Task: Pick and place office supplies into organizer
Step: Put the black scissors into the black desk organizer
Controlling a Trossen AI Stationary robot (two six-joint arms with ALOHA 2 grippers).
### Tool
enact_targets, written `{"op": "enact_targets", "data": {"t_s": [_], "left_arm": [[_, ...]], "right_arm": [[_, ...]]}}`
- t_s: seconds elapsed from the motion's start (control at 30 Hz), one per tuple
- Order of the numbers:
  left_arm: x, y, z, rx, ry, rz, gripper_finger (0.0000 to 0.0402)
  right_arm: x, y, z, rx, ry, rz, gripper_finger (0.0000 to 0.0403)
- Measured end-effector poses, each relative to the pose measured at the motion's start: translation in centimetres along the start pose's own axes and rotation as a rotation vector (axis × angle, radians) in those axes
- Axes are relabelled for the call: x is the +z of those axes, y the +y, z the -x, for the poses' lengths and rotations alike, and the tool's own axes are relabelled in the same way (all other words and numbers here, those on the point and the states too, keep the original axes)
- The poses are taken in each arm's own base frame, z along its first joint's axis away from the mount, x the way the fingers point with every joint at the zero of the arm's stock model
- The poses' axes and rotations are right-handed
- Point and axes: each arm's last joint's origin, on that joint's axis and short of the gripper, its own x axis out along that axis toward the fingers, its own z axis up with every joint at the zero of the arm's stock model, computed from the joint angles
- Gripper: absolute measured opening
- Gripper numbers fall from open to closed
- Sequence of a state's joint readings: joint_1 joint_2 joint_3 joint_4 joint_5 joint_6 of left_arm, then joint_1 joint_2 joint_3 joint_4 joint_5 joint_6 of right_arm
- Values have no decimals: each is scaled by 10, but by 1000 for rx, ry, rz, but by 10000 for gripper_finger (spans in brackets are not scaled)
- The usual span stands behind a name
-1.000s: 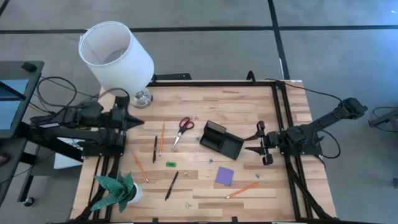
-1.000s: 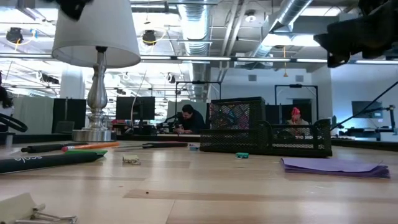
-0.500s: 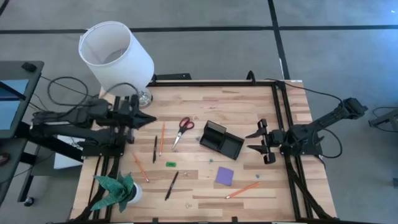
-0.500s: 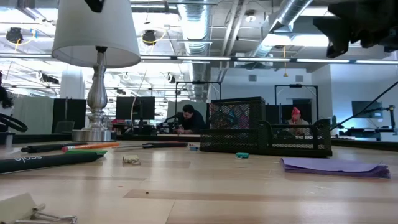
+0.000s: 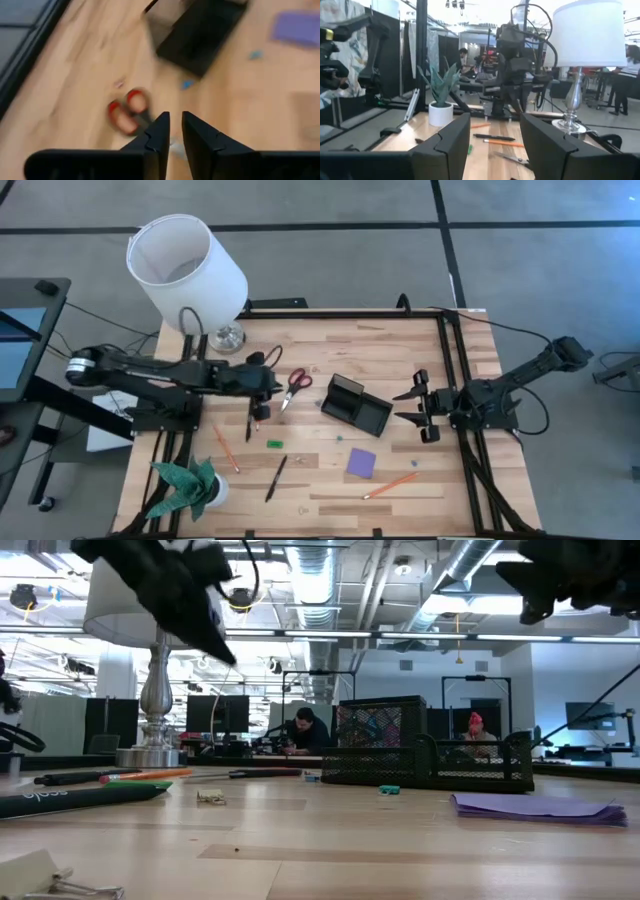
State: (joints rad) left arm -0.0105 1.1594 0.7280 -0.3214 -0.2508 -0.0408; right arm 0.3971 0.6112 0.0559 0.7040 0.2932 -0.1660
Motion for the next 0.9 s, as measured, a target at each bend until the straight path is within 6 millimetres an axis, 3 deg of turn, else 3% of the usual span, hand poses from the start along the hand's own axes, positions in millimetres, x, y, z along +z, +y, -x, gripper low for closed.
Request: {"op": "enact_targets", "data": {"t_s": [0.27, 0.43, 0.63, 0.9], "left_arm": [[-8, -4, -21, 61, 87, 79, 68], [-4, 3, -34, 154, 47, 89, 68], [-1, 20, -70, 79, 8, 168, 68], [-27, 50, -116, 109, 131, 220, 68]], "right_arm": [[-8, -4, -5, -38, 62, 23, 171], [-13, -11, -8, -87, 93, 34, 169], [-17, -18, -10, -139, 118, 16, 171], [-17, -23, -11, -172, 116, 12, 176]]}}
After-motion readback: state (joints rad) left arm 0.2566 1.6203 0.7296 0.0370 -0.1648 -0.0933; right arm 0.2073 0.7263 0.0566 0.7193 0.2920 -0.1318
